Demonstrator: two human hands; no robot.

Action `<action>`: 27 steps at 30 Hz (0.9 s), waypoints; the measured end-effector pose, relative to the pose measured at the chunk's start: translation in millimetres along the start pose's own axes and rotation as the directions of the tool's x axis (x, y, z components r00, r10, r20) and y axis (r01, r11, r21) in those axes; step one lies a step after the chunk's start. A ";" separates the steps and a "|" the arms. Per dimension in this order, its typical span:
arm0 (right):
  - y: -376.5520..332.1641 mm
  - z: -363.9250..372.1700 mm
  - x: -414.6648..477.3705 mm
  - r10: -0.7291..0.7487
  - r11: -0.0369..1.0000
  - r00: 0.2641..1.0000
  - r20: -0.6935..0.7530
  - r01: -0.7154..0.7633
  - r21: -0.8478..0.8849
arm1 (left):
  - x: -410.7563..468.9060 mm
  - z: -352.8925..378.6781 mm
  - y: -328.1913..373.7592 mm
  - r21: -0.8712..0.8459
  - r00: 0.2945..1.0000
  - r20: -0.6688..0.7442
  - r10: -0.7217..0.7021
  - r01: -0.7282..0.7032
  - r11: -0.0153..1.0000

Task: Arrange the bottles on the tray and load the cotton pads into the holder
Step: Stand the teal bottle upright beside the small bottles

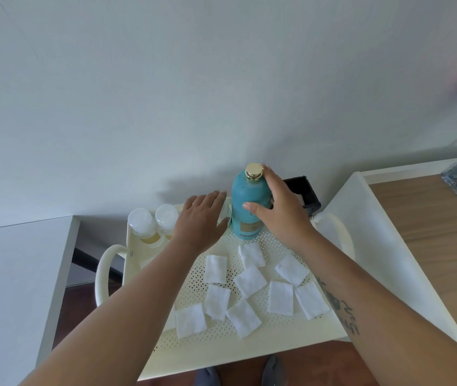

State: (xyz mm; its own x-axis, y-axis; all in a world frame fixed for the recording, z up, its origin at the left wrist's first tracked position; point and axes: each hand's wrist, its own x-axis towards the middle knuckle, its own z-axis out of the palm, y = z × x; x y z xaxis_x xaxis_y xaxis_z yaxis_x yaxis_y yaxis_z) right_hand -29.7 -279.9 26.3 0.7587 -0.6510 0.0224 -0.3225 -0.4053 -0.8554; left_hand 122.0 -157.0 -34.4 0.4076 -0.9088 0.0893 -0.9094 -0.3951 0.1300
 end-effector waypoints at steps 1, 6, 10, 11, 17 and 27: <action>2.5 1.2 -2.7 0.018 1.000 1.000 -0.012 -0.017 0.006 | -0.5 -0.5 -0.2 0.001 1.000 0.001 0.005 -0.005 1.000; 11.1 0.9 -19.2 0.042 0.997 0.994 -0.105 -0.035 0.062 | -2.7 -9.4 -3.2 -0.018 0.999 -0.011 0.037 -0.037 0.999; 10.4 4.1 -37.4 -0.038 0.992 0.975 -0.217 0.064 0.112 | -15.1 -20.1 -6.2 -0.051 0.997 -0.061 0.038 -0.041 0.998; 10.9 7.1 -43.7 -0.057 0.992 0.968 -0.243 0.083 0.099 | -19.9 -22.8 -7.3 -0.057 0.996 -0.075 0.038 -0.043 0.997; 29.1 38.1 -80.8 -0.066 0.997 0.990 -0.122 0.062 -0.037 | -55.5 -37.0 -16.6 -0.148 0.986 -0.162 -0.028 0.004 0.989; 39.3 92.3 -68.2 -0.023 0.968 0.986 0.165 0.063 -0.243 | -121.2 -24.1 -35.2 -0.315 0.911 -0.058 -0.409 0.372 0.873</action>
State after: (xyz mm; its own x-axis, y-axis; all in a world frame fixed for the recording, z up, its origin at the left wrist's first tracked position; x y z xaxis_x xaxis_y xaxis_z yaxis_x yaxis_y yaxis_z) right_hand -41.9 -192.2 -56.6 0.8488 -0.5268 -0.0439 -0.4020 -0.5894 -0.7007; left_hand 106.6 -29.7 -26.0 0.7477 -0.6586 0.0851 -0.6164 -0.6406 0.4580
